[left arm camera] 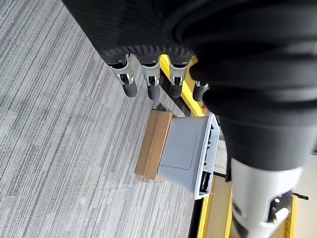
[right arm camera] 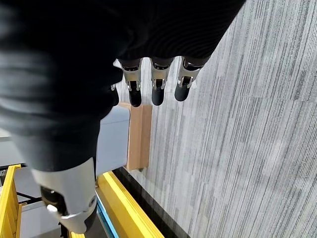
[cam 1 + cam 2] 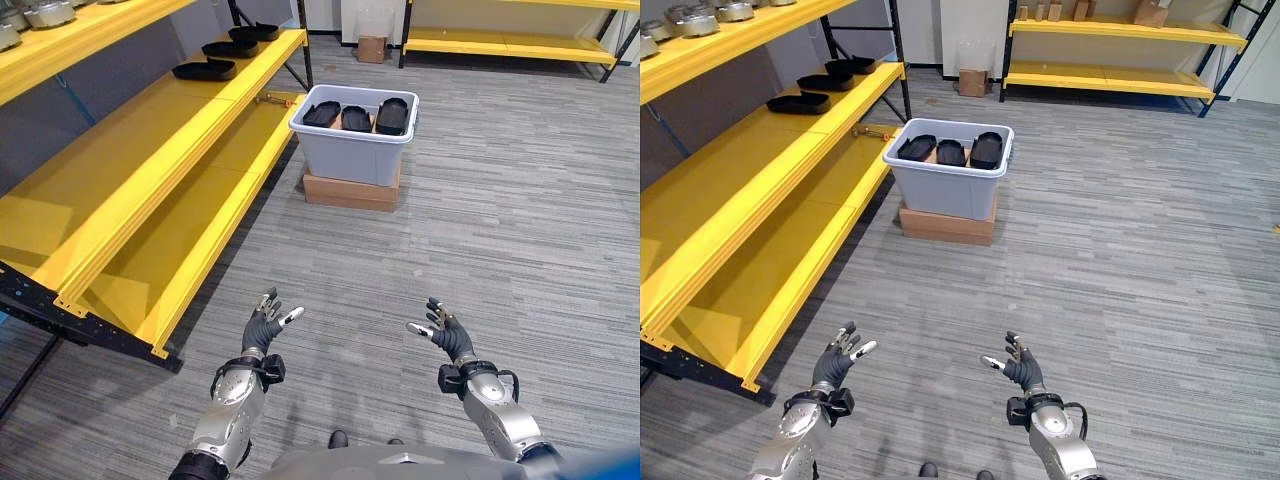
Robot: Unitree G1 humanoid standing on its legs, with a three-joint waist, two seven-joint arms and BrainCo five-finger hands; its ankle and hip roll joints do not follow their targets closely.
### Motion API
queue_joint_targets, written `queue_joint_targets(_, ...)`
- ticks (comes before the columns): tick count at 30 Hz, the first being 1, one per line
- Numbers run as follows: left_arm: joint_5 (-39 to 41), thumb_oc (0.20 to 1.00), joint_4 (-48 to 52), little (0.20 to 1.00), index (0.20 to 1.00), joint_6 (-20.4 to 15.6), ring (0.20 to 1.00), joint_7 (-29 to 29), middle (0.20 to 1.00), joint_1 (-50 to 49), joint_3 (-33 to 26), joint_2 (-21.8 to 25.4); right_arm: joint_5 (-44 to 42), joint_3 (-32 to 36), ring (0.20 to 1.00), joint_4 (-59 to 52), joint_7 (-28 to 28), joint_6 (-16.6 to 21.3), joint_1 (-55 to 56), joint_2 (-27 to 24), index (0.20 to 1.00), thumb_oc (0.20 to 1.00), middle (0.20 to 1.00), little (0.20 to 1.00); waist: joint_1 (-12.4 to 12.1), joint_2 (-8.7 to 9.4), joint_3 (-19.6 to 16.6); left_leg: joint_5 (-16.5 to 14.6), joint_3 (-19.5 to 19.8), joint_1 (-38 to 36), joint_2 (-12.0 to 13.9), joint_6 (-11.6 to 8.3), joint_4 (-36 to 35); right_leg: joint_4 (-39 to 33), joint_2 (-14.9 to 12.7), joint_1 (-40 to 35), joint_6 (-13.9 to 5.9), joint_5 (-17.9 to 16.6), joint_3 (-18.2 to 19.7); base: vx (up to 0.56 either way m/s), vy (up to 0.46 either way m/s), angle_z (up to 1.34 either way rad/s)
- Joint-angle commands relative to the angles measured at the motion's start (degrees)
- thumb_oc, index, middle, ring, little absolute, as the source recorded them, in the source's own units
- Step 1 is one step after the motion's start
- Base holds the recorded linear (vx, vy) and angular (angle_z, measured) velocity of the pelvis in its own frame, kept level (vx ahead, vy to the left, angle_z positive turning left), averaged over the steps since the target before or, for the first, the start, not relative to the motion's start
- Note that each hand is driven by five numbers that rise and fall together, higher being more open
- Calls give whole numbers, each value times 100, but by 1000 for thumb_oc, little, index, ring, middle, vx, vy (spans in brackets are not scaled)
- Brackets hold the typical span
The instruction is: Move parts from the plastic box to the shelf.
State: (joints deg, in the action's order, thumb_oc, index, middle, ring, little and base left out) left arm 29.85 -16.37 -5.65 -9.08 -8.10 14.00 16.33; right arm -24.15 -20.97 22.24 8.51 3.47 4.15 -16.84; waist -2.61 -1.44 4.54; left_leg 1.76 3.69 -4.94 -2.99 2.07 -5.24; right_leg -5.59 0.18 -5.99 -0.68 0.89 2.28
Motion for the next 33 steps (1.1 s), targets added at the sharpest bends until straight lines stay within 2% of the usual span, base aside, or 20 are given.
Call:
queue_joint_targets(1, -90, 1000, 226, 1000, 1000, -236, 1000, 40, 1000, 166, 14, 74, -139, -121, 1000, -347, -67, 194, -140, -13, 1000, 1000, 1000, 1000, -3, 182, -186, -77, 822, 93, 269, -282, 24, 59, -268, 257, -432, -514, 84, 0, 0, 0)
queue_joint_targets(8, -89, 1000, 239, 1000, 1000, -249, 1000, 46, 1000, 167, -32, 103, -108, -172, 1000, -352, -106, 180, -165, -15, 1000, 1000, 1000, 1000, -15, 185, -175, -98, 811, 85, 251, -248, 24, 59, -299, 260, -445, -505, 92, 2, 5, 0)
queue_joint_targets(16, -110, 1000, 216, 1000, 1000, -224, 1000, 89, 1000, 236, 16, 204, -52, -211, 1000, -239, -165, 152, -355, -39, 1000, 1000, 1000, 1000, -92, 180, -19, -191, 688, 214, 110, -69, 213, 375, -475, 505, -533, -503, 197, -28, 107, -1)
queue_joint_targets(17, -126, 1000, 251, 1000, 1000, -218, 1000, 109, 1000, 181, -37, 279, -49, -190, 1000, -265, -174, 137, -411, -59, 1000, 1000, 1000, 1000, -131, 134, 91, -308, 666, 361, -53, 55, 469, 883, -552, 834, -642, -449, 299, -91, 208, -8)
queue_joint_targets(18, -126, 1000, 252, 1000, 1000, -218, 1000, 109, 1000, 181, -38, 279, -49, -189, 1000, -265, -174, 136, -411, -59, 1000, 1000, 1000, 1000, -134, 135, 87, -310, 662, 368, -55, 56, 474, 895, -552, 846, -643, -444, 303, -88, 249, -17)
queue_joint_targets(20, -60, 1000, 285, 1000, 1000, -210, 1000, 129, 1000, 118, -94, 291, -25, -135, 1000, -292, -191, 116, -368, -24, 1000, 1000, 1000, 1000, -113, 84, 135, -328, 706, 354, -161, 153, 490, 1426, -586, 1136, -709, -446, 379, -36, 175, -17)
queue_joint_targets(22, -118, 1000, 347, 1000, 1000, -212, 1000, 139, 1000, 103, -150, 325, -70, -87, 1000, -329, -179, 121, -274, 42, 1000, 1000, 1000, 1000, -69, 57, 209, -314, 743, 293, -248, 222, 486, 2208, -613, 1532, -709, -842, 464, -39, 197, -6)
queue_joint_targets(24, -155, 1000, 428, 1000, 1000, -219, 1000, 154, 1000, 141, -201, 380, -175, -47, 1000, -511, -184, 171, -127, 116, 1000, 1000, 1000, 1000, 48, -34, 396, -336, 792, 182, -322, 320, 539, 3328, -546, 2113, -550, -1413, 535, -18, 245, 12)
queue_joint_targets(25, -155, 1000, 427, 1000, 1000, -219, 1000, 154, 1000, 142, -201, 379, -175, -46, 1000, -512, -184, 169, -128, 115, 1000, 1000, 1000, 1000, 47, -30, 398, -339, 791, 183, -327, 319, 541, 3345, -548, 2121, -549, -1403, 538, 69, 240, 30)
queue_joint_targets(26, -244, 1000, 453, 1000, 1000, -220, 1000, 203, 1000, 215, -165, 380, -252, -36, 1000, -576, -242, 205, -79, 91, 1000, 1000, 1000, 1000, 140, -52, 433, -427, 842, 96, -391, 362, 566, 3240, -166, 2338, -483, -1005, 232, 134, 131, 33)
queue_joint_targets(27, -262, 1000, 448, 1000, 1000, -216, 1000, 224, 1000, 255, -137, 358, -334, -53, 1000, -584, -273, 230, -78, 83, 1000, 1000, 1000, 1000, 225, 4, 404, -461, 885, 32, -492, 397, 518, 2845, 139, 2503, -484, -888, 214, 219, 136, -3)
queue_joint_targets(28, -275, 1000, 450, 1000, 1000, -220, 1000, 242, 1000, 269, -136, 343, -384, -47, 1000, -584, -267, 243, -58, 60, 1000, 1000, 1000, 1000, 260, 21, 389, -492, 932, -83, -523, 412, 439, 2512, 258, 2448, -493, -879, 137, 247, 39, -20)
queue_joint_targets(29, -327, 1000, 429, 1000, 1000, -214, 1000, 234, 1000, 306, -134, 327, -407, -50, 1000, -588, -272, 263, -64, 44, 1000, 1000, 1000, 1000, 285, 124, 338, -533, 950, -196, -648, 435, 357, 1873, 328, 2511, -518, -977, -50, 419, 5, -3)
queue_joint_targets(30, -331, 1000, 387, 1000, 1000, -215, 1000, 221, 1000, 334, -154, 287, -374, -52, 1000, -561, -250, 256, -104, 53, 1000, 1000, 1000, 1000, 330, 169, 316, -640, 945, -502, -647, 387, 221, 818, 234, 2410, -604, -1220, -676, 473, -14, 20)
queue_joint_targets(31, -289, 1000, 359, 1000, 1000, -213, 1000, 208, 1000, 349, -147, 248, -364, -90, 1000, -524, -241, 252, -172, 60, 1000, 1000, 1000, 1000, 363, 177, 295, -705, 959, -694, -602, 338, 138, 356, 309, 2378, -630, -1346, -918, 369, -20, 56)
queue_joint_targets(32, -289, 1000, 359, 1000, 1000, -213, 1000, 208, 1000, 349, -147, 248, -364, -90, 1000, -524, -241, 252, -172, 60, 1000, 1000, 1000, 1000, 363, 177, 295, -705, 959, -694, -602, 338, 138, 356, 309, 2378, -630, -1346, -918, 369, -77, 6)
queue_joint_targets(33, -135, 1000, 299, 1000, 1000, -212, 1000, 242, 1000, 376, -81, 189, -348, -76, 1000, -599, -169, 255, -217, 82, 1000, 1000, 1000, 1000, 445, 211, 260, -874, 1046, -931, -482, 229, 162, 97, 253, 2446, -680, -1460, -905, 490, -155, -6)
